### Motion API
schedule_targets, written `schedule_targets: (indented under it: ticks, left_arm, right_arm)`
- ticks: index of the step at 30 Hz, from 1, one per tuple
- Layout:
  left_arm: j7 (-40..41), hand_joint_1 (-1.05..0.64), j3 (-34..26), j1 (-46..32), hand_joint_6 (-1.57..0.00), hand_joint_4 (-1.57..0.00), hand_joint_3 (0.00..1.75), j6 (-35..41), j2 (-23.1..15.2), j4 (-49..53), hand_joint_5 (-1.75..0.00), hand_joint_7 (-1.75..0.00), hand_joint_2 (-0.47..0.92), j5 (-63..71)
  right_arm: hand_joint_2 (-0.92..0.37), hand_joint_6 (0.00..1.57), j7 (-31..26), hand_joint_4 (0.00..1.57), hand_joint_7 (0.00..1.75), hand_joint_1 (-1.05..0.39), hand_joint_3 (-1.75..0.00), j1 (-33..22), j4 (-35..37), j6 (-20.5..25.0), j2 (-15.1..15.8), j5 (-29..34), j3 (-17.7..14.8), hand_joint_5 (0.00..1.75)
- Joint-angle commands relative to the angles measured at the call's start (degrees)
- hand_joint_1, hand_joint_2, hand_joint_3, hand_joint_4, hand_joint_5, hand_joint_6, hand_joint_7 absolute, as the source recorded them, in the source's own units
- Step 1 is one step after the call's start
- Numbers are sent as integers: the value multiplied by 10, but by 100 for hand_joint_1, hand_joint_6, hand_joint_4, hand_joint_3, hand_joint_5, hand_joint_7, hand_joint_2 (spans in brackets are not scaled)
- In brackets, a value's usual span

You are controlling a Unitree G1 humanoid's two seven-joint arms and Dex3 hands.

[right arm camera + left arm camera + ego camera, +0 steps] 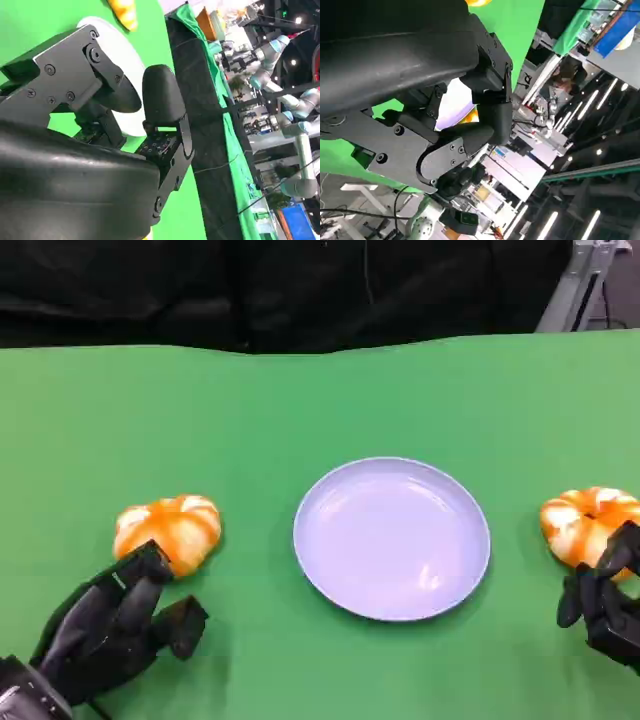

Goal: Grasp the bread from the table and place it into the plate.

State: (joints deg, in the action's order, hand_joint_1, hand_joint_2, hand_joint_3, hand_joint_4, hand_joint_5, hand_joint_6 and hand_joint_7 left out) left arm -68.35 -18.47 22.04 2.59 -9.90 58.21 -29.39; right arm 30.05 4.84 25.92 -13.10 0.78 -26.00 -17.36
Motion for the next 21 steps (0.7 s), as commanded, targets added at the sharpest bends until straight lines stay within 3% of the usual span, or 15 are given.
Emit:
schedule_targets:
  ticks: [1, 9, 12, 18, 19, 21]
  left_arm:
    - [-6, -17, -7, -2, -79, -83, 87, 10, -9, -3, -175, -165, 62, -1]
    - [-6, -18, -16, -19, -80, -82, 78, 13, -5, -22, -175, -163, 66, -6]
    - [-5, -17, -28, -34, -84, -81, 51, 30, -2, -39, -175, -151, 81, -21]
    - [22, -15, -36, -55, -89, -80, 46, 29, 8, -76, -175, -144, 84, -33]
    - [48, -15, -41, -63, -90, -80, 46, 6, 21, -98, -175, -143, 83, -32]
    - [93, -10, -46, -78, -91, -74, 84, -41, 42, -138, -172, -127, 66, -24]
  right_arm:
    - [-47, 77, -1, 93, 173, -5, -138, 5, -9, -1, 9, -3, -2, 175]
    - [-45, 78, -3, 93, 174, -5, -141, 1, -17, 1, 7, -3, 0, 175]
    - [-44, 78, 3, 94, 173, -5, -142, 3, -13, -6, 3, -7, -2, 175]
    - [-43, 80, -5, 95, 168, -6, -144, 0, -22, 7, 3, -7, -1, 175]
    - [-43, 80, -4, 95, 167, -6, -144, 0, -22, 6, 3, -7, -1, 175]
    - [-42, 80, -2, 94, 168, -5, -145, 1, -20, 3, 3, -7, -1, 175]
